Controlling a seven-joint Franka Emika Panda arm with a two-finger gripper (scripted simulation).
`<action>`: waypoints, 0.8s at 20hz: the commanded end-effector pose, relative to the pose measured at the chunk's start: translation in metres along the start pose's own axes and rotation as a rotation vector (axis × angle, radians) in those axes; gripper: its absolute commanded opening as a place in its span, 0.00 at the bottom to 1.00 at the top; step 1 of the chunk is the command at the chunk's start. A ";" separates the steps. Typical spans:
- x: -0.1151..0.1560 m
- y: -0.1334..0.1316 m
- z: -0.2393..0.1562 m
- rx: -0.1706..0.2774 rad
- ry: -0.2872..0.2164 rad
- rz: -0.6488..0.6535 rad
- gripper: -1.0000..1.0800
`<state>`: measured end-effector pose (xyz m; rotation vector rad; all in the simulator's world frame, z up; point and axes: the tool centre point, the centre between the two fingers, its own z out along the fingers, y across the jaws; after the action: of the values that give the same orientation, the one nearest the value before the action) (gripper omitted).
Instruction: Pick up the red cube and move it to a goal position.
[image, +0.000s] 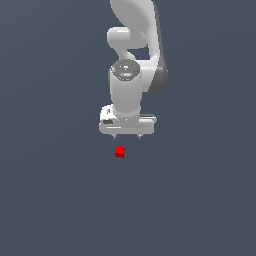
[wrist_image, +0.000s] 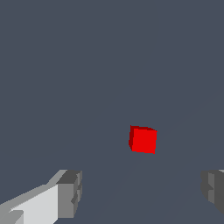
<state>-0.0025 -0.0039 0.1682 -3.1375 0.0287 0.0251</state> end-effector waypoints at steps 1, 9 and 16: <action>0.000 0.000 0.000 0.000 0.000 0.000 0.96; -0.001 0.005 0.019 -0.001 0.002 0.013 0.96; -0.004 0.017 0.068 -0.002 0.008 0.047 0.96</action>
<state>-0.0064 -0.0176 0.1127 -3.1387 0.0888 0.0142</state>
